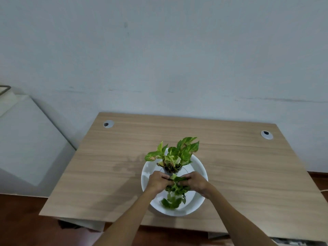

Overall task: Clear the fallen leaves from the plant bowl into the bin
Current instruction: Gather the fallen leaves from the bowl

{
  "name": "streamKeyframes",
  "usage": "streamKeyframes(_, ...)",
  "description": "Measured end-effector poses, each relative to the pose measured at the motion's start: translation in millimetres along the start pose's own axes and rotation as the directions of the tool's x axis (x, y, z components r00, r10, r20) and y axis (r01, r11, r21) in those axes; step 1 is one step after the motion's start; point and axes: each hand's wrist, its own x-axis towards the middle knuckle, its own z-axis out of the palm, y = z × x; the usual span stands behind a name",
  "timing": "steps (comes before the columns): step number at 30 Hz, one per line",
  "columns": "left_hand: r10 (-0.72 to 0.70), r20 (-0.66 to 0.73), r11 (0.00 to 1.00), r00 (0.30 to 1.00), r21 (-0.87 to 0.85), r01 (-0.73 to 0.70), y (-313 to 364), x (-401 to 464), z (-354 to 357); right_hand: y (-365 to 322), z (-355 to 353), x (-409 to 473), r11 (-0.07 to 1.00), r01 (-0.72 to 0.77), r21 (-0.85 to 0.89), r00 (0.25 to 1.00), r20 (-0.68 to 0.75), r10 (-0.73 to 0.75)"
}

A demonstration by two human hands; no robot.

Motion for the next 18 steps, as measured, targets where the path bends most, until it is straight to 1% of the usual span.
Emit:
streamKeyframes(1,0.004,0.025,1.0,1.0,-0.03,-0.003,0.9,0.4,-1.9,0.3,-0.6,0.0,1.0,0.004,0.021,1.0,-0.005,-0.004)
streamKeyframes(4,0.01,0.155,0.992,0.988,-0.126,0.01,2.7,-1.3,-8.7,3.4,-0.7,-0.1,0.994,-0.005,0.107,1.0,-0.027,0.008)
streamKeyframes(8,0.018,0.254,0.988,0.967,-0.155,0.022,-2.3,-3.6,-12.2,7.8,3.4,-0.4,0.979,-0.028,0.2,0.998,-0.043,0.037)
streamKeyframes(11,0.031,0.22,0.995,0.975,-0.101,-0.009,-7.7,-4.2,-7.8,9.0,10.3,-1.2,0.961,-0.068,0.267,0.995,-0.05,0.084)
streamKeyframes(14,0.036,0.114,0.998,0.993,-0.05,-0.03,-13.3,-1.0,-2.0,11.2,16.3,-1.4,0.945,-0.103,0.31,0.99,-0.06,0.128)
streamKeyframes(16,0.036,0.071,0.999,0.997,-0.044,-0.033,-15.3,0.6,-0.1,12.1,17.9,-3.7,0.931,-0.095,0.353,0.992,-0.049,0.12)
streamKeyframes(18,0.032,0.058,0.998,0.998,-0.055,-0.029,-15.7,1.6,-0.5,11.3,18.3,-8.1,0.911,-0.071,0.405,0.997,-0.001,0.078)
